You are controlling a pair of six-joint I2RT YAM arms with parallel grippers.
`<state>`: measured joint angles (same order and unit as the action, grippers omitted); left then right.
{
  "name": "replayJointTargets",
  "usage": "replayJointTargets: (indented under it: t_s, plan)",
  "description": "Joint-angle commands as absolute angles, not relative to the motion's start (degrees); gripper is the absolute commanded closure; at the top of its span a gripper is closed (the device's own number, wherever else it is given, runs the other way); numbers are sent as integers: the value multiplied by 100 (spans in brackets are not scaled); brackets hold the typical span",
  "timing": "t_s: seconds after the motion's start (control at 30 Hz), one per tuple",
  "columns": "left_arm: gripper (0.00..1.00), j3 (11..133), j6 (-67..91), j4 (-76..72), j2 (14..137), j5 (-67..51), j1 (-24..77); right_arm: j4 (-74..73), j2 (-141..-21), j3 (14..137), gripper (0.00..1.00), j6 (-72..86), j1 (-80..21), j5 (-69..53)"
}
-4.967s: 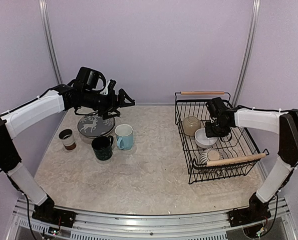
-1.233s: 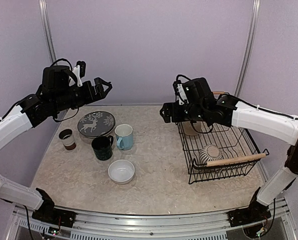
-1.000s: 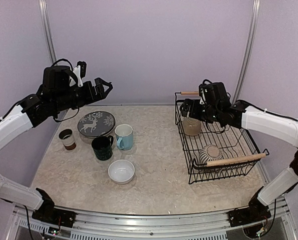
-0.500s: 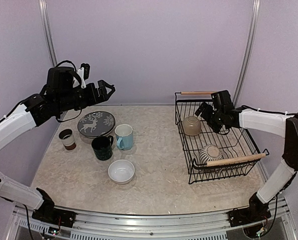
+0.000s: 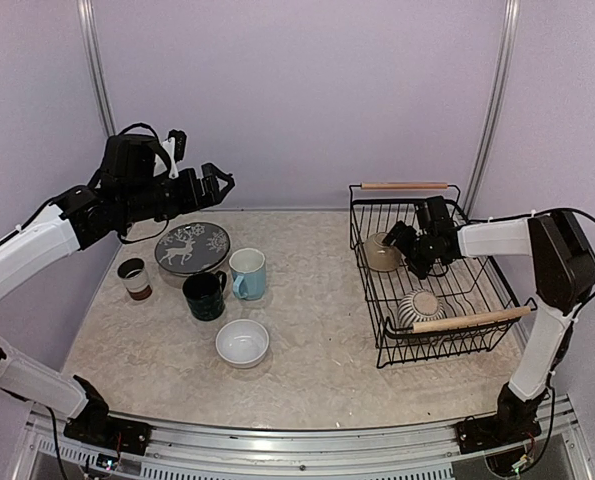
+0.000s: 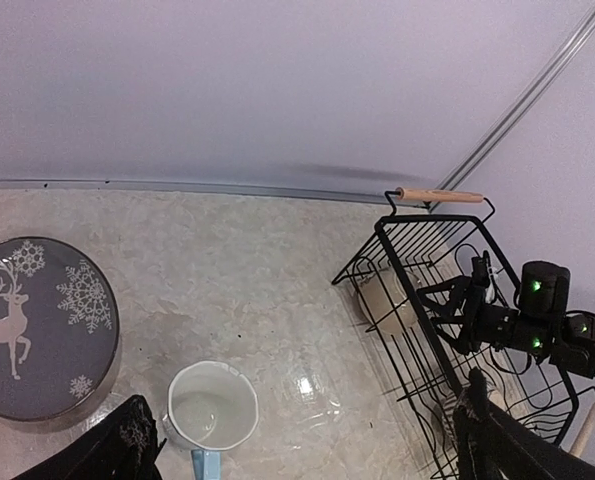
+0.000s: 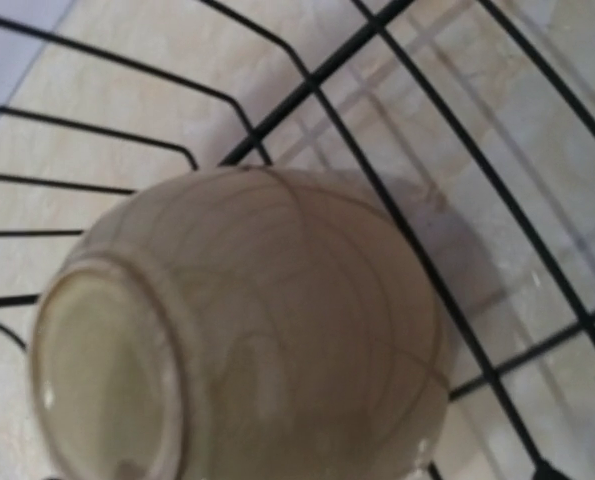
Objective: Unload the mixed dishes from the dish rack
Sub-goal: Adjust the bowl on the dish rack.
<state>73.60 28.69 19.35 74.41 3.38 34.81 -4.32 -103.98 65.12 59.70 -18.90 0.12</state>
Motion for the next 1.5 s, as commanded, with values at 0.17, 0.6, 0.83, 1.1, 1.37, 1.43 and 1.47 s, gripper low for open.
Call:
replayJointTargets:
  t_s: [0.17,0.6,0.83,1.1,1.37,1.43,1.47]
  plan:
    - [1,7554,2865,2082,7523,281,3483,154,-10939,6781,5,5948,-1737,-454]
    - [1,7567,2900,2092,7534,212,3481,198,-11275,6803,4,5945,-1664,-386]
    - [1,7576,2909,2101,7523,202,3482,169,-11435,6873,0,6108,-1546,-617]
    - [1,7576,2918,2100,7528,184,3481,664,-11738,6849,0,6344,-1468,-1012]
    - [1,7583,2918,2108,7523,167,3481,1391,-11639,6531,7,6478,-1470,-882]
    - [1,7589,2918,2109,7515,167,3480,1660,-11568,6408,16,6448,-1468,-862]
    - [1,7593,2918,2109,7515,167,3480,1783,-11536,6355,18,6436,-1468,-861]
